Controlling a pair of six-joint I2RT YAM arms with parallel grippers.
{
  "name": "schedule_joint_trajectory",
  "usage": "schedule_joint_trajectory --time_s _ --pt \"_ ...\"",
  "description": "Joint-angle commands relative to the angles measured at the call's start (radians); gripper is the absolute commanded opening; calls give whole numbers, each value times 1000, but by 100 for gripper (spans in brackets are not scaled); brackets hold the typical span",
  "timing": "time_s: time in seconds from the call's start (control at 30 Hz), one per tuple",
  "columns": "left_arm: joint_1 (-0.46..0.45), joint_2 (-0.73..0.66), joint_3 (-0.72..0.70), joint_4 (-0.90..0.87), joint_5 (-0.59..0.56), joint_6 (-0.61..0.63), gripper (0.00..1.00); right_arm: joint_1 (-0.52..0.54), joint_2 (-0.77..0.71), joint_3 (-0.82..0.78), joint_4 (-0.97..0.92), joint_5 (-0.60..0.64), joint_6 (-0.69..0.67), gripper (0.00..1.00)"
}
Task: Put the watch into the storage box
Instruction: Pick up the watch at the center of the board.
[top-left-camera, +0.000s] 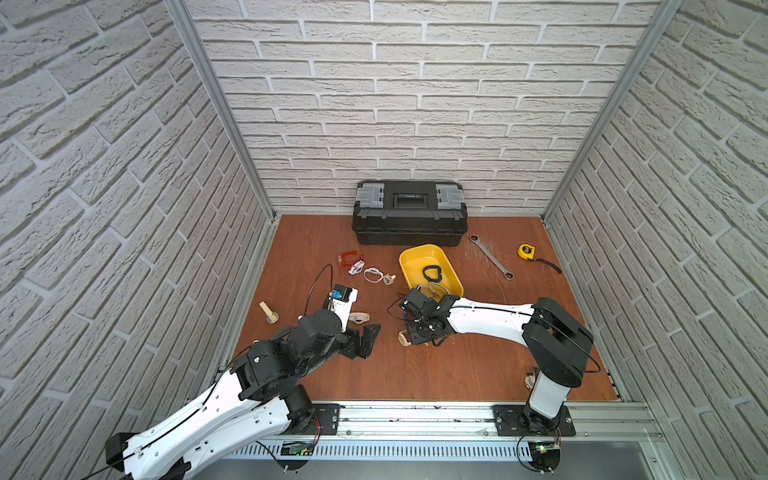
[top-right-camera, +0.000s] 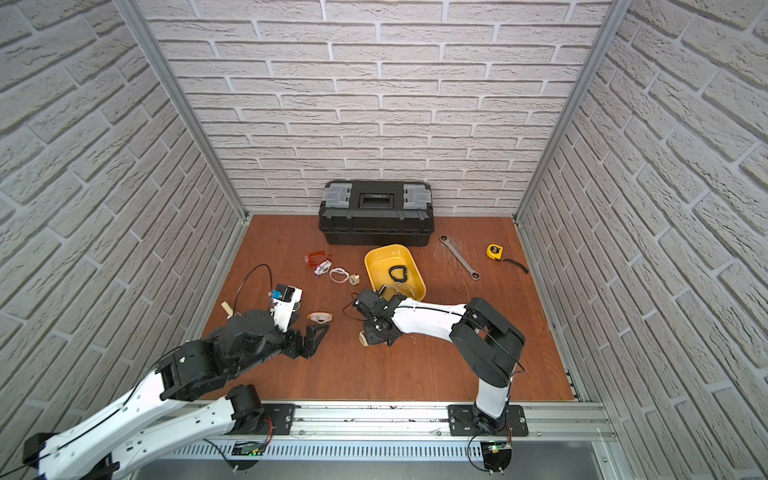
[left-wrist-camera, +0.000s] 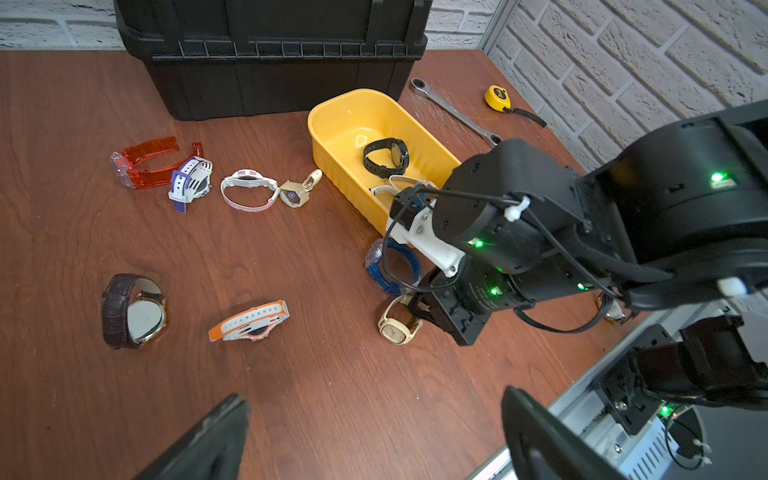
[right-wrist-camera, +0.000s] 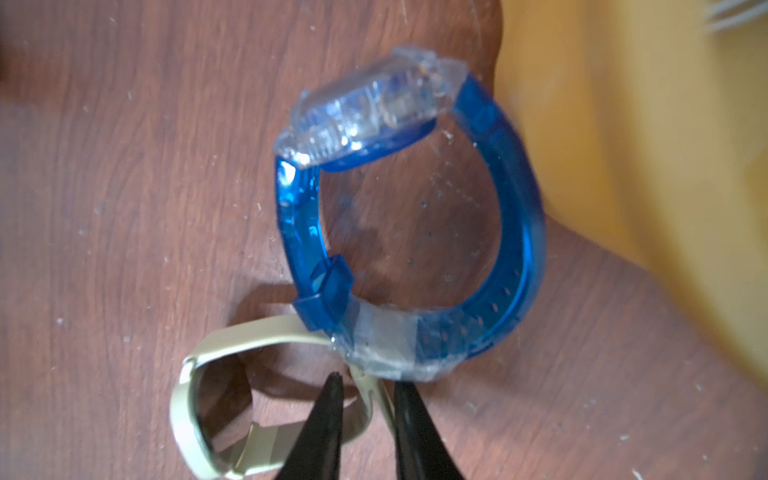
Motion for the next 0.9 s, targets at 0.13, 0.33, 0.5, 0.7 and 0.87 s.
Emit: schedule_joint_trajectory --time_s 0.13,0.33,0.5,0.7,0.87 --pt "-3 -24 -2 12 -29 0 98 21 -24 -38 46 -6 0 2" --pt "-2 -23 9 -17 -92 -17 98 49 -130 -38 -10 14 10 2" --pt "1 -34 7 -32 -143 -20 98 87 -244 -44 -76 3 38 2" --pt "8 -59 -4 -25 -170 -21 98 65 -412 -14 -183 6 77 2" --pt "12 -53 -17 -7 -169 -11 98 -109 -463 89 -249 -14 -15 2"
